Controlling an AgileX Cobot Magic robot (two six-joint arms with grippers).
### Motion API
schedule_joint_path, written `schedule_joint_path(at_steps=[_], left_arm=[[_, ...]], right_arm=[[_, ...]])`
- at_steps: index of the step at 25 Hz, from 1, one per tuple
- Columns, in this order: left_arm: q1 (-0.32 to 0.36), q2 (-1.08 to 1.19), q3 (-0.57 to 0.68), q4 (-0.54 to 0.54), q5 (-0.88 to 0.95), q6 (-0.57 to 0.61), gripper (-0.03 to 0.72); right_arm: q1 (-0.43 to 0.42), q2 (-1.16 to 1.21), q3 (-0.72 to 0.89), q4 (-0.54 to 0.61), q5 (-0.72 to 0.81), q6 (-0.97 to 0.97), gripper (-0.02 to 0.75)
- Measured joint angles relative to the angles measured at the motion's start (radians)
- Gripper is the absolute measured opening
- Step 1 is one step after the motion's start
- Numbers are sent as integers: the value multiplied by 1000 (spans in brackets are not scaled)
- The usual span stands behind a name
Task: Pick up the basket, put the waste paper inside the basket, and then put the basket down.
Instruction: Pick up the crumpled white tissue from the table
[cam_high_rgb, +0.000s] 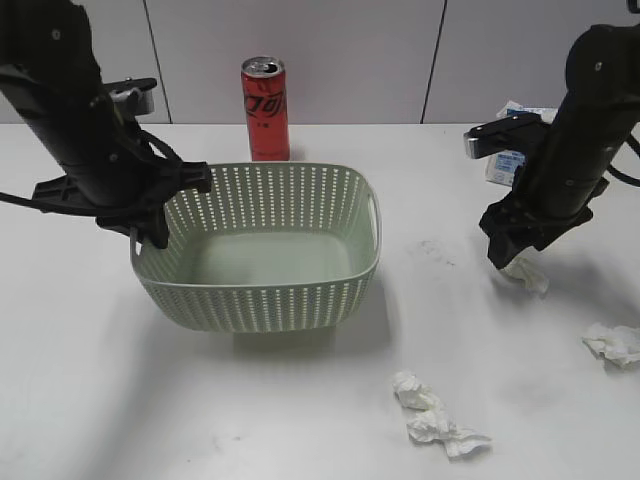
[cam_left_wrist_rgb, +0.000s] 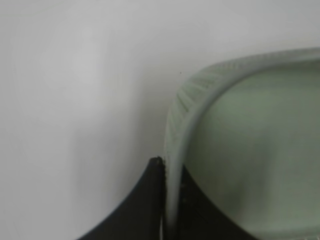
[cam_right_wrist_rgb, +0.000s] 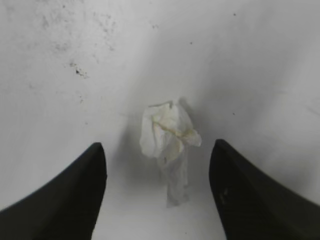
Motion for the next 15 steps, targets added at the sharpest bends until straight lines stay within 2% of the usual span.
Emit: schedule_joint_path(at_steps=[6,10,15], left_arm=[[0,22,-36,-4,20,1,0],[0,22,-36,-5,22,1,0],[0,22,-36,-5,22,1,0]], right_arm=[[6,59,-2,-72,-30,19,471],[6,78,-2,-79,-53,26,465],[6,88,-3,-71,-72,30,405]])
